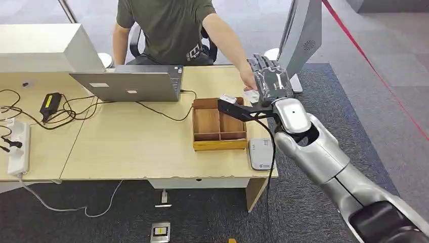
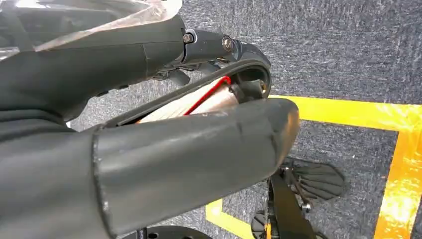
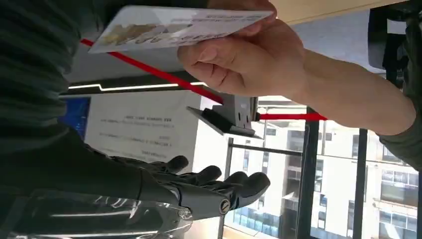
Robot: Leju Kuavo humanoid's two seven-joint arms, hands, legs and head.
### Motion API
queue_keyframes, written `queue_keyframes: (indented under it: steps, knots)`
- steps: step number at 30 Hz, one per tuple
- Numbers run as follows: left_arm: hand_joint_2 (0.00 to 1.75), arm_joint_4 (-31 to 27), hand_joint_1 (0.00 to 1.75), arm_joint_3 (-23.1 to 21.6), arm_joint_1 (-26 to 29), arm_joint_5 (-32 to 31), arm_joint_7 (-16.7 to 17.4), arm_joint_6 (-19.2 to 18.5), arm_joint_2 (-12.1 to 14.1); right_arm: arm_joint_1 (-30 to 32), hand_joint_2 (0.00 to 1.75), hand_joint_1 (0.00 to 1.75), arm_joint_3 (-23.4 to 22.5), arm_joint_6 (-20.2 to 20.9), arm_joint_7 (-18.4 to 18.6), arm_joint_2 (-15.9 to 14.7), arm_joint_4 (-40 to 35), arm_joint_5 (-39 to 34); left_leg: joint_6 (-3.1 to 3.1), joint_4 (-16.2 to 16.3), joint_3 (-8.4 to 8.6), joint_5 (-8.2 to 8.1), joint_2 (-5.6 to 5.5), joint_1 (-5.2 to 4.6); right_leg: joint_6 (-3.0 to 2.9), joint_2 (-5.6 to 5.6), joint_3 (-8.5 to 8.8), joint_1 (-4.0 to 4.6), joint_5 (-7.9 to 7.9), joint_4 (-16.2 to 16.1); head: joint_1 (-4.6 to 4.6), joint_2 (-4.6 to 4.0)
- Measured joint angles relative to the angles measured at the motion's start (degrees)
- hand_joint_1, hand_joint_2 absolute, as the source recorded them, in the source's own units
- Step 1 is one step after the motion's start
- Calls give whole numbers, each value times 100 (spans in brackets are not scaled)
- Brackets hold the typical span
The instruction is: Pass the card to the sensor for recognition and then transmit it.
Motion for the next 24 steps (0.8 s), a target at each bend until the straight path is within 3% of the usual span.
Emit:
queue_keyframes:
  steps: [11, 24]
  knots:
    - [0, 0, 0, -26, -22, -96, 7, -44, 0, 81, 175, 175, -42, 157, 55, -68, 17, -13, 0, 1, 1, 0, 2, 0, 0, 1, -2, 0, 0, 0, 2, -2]
    - [0, 0, 0, -92, -42, -57, -35, -39, 0, 63, 175, 175, -57, 282, -280, -37, 20, 44, 0, 0, 0, 0, 3, 0, 0, 1, -1, 0, 0, 1, 2, -2]
